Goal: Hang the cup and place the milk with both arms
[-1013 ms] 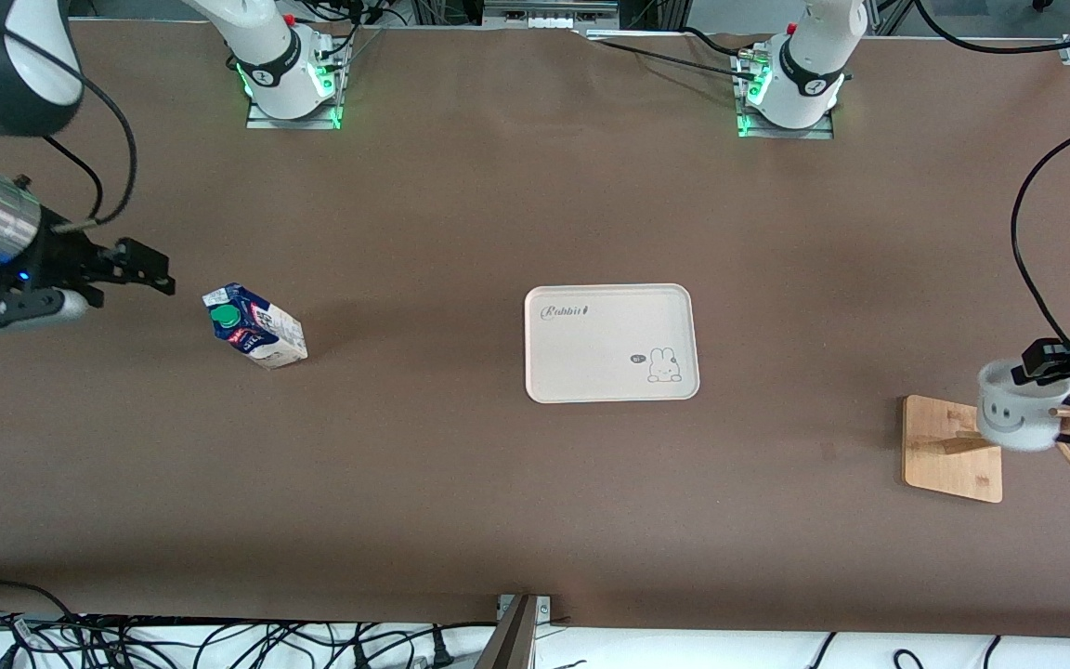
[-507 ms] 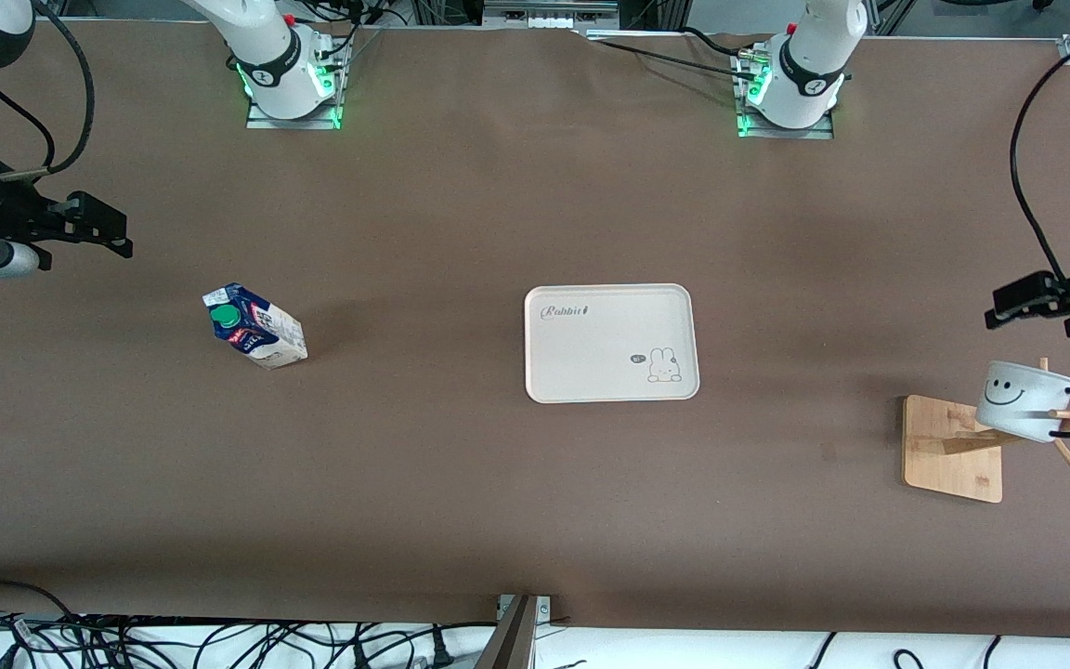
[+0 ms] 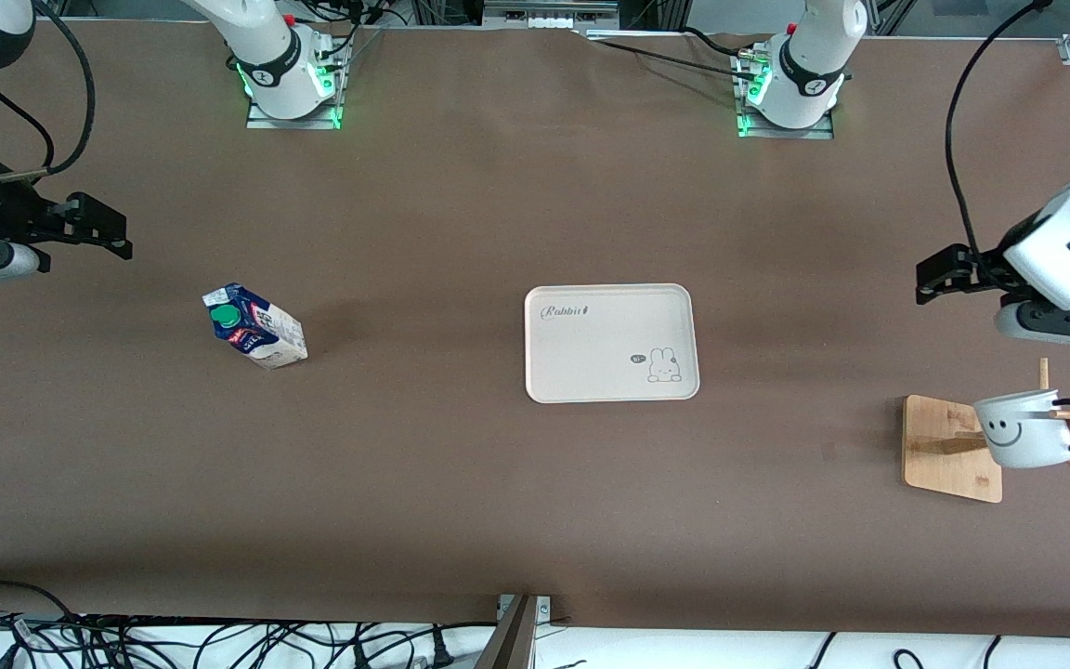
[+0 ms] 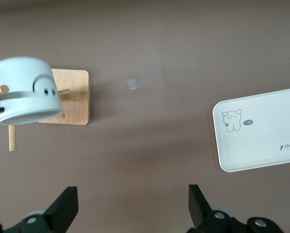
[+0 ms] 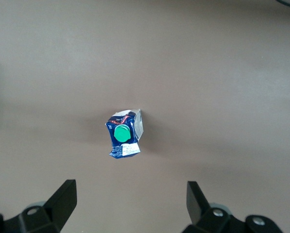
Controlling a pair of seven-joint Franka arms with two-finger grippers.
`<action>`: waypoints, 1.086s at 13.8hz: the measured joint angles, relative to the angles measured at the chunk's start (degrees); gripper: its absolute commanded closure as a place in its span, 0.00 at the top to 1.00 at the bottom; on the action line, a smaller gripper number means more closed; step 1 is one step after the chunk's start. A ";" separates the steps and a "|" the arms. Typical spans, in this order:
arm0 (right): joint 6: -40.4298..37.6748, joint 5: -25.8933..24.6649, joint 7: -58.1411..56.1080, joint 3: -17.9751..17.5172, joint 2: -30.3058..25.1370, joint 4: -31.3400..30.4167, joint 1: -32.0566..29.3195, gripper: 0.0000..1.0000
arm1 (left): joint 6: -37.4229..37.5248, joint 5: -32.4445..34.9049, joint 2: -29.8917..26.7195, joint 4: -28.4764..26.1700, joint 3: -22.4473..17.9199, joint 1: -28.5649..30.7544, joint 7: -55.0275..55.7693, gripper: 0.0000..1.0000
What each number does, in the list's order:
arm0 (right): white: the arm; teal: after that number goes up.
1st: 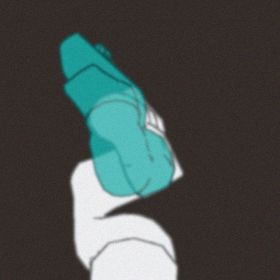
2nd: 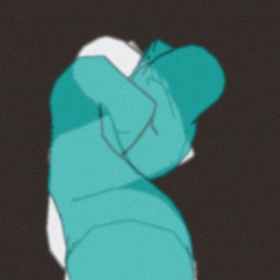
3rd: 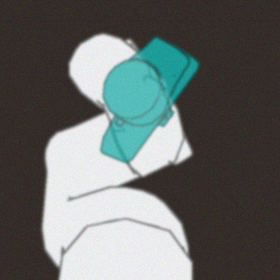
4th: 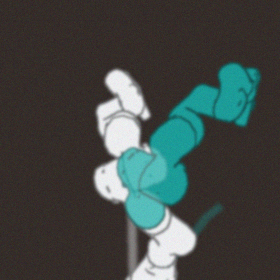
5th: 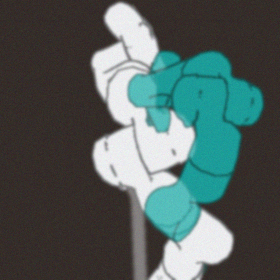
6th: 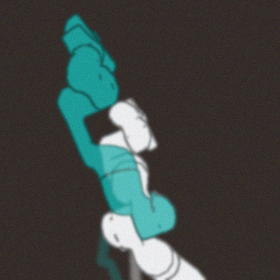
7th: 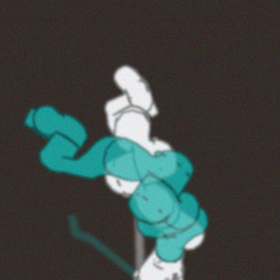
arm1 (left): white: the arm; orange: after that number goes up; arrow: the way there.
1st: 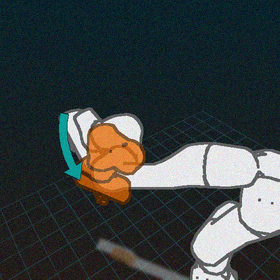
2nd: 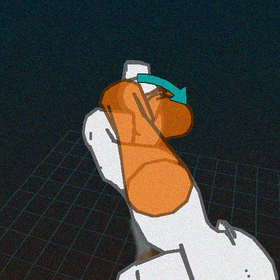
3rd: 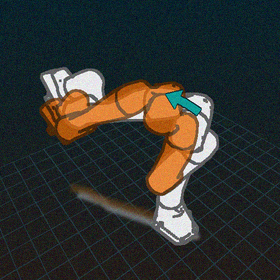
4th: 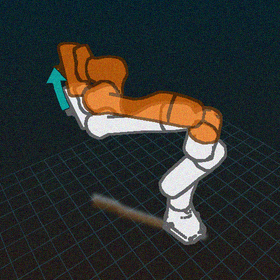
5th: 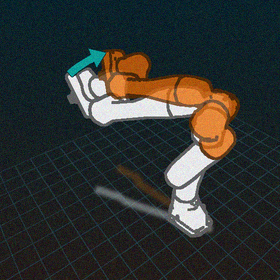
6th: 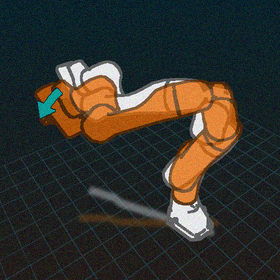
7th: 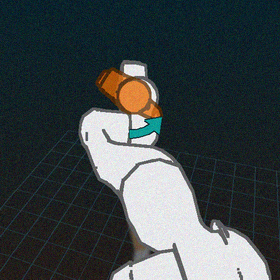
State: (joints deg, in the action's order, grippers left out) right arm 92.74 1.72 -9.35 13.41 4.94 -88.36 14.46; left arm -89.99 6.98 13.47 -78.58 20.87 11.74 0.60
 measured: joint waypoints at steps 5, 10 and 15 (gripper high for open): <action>-3.18 0.00 0.00 -0.23 0.00 0.65 0.04 1.00 | -11.71 -1.08 -13.20 -18.14 -15.91 -12.14 -2.72 1.00; -4.46 0.00 0.00 -0.39 -0.34 0.06 0.09 1.00 | -12.41 -4.69 -16.32 -22.77 -19.71 -12.92 -4.15 1.00; -4.47 -0.25 0.00 -0.39 -0.92 -0.52 0.05 1.00 | -10.52 -5.44 -15.17 -20.57 -20.02 -12.78 -3.99 1.00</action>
State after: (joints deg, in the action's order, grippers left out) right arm 88.27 1.47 -9.35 13.02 4.02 -88.88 14.51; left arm -100.51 1.53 -1.70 -99.16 0.85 -1.04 -3.38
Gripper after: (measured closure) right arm 0.000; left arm 0.000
